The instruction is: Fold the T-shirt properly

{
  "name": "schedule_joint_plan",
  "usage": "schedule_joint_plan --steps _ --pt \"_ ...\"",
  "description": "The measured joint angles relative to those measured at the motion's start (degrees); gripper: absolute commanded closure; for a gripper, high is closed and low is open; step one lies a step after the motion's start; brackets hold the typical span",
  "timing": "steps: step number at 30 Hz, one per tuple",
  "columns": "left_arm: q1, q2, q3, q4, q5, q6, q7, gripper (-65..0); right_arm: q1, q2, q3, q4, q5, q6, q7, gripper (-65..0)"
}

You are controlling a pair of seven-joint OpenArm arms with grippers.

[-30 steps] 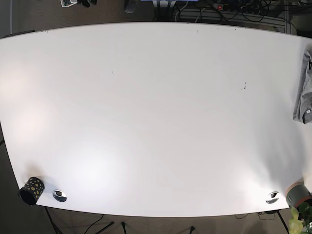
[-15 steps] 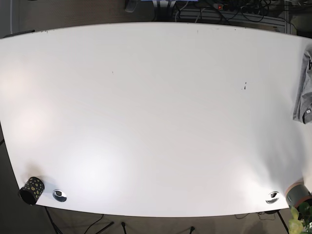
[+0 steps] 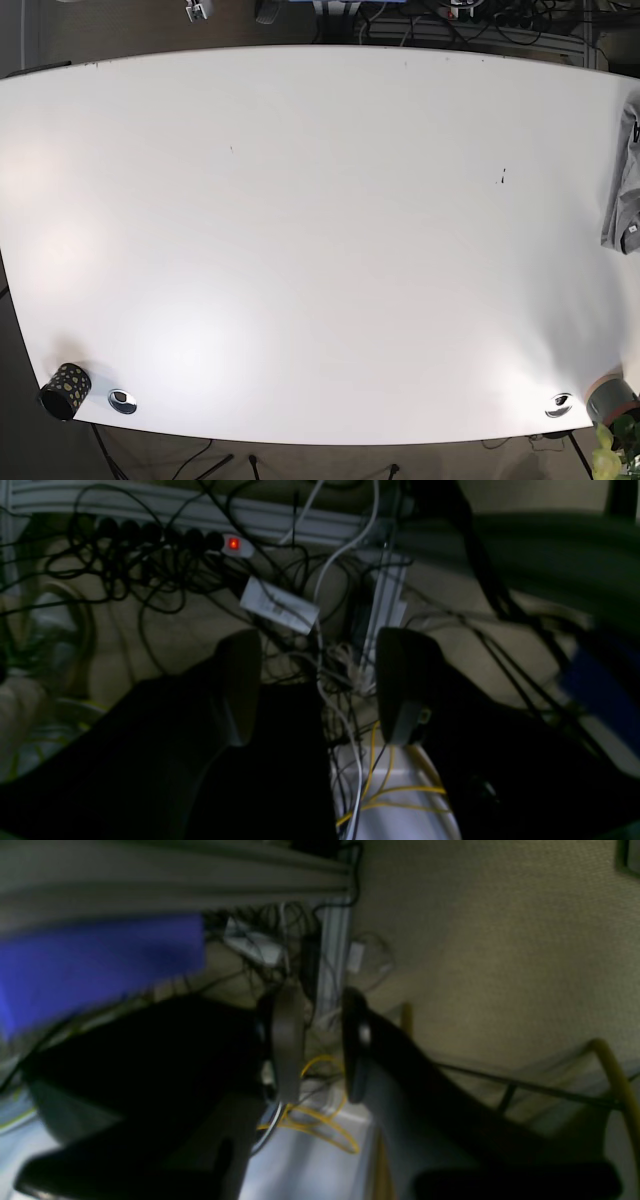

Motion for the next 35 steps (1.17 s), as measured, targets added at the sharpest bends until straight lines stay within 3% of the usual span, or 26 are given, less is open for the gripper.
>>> schedule_joint_plan --steps 4,11,18,35 --pt "-6.43 -0.94 0.15 -9.44 0.24 0.13 0.15 -33.1 4.02 -0.2 -3.65 -4.39 0.04 -1.99 -0.44 -12.4" --pt "-14.67 -2.62 0.15 -19.69 0.15 0.2 -0.33 -33.1 10.49 -0.42 -5.16 -12.35 -0.04 -3.89 -0.46 -12.4" --pt "-18.6 -2.62 1.75 -23.98 0.22 6.67 -0.04 -33.1 17.42 -1.4 -6.78 -19.89 0.11 -3.41 0.26 -12.4" --pt "-19.69 -2.23 3.02 -24.5 0.22 8.35 0.22 -33.1 19.82 -1.09 -7.15 -21.97 0.04 -3.5 -0.11 -12.8"
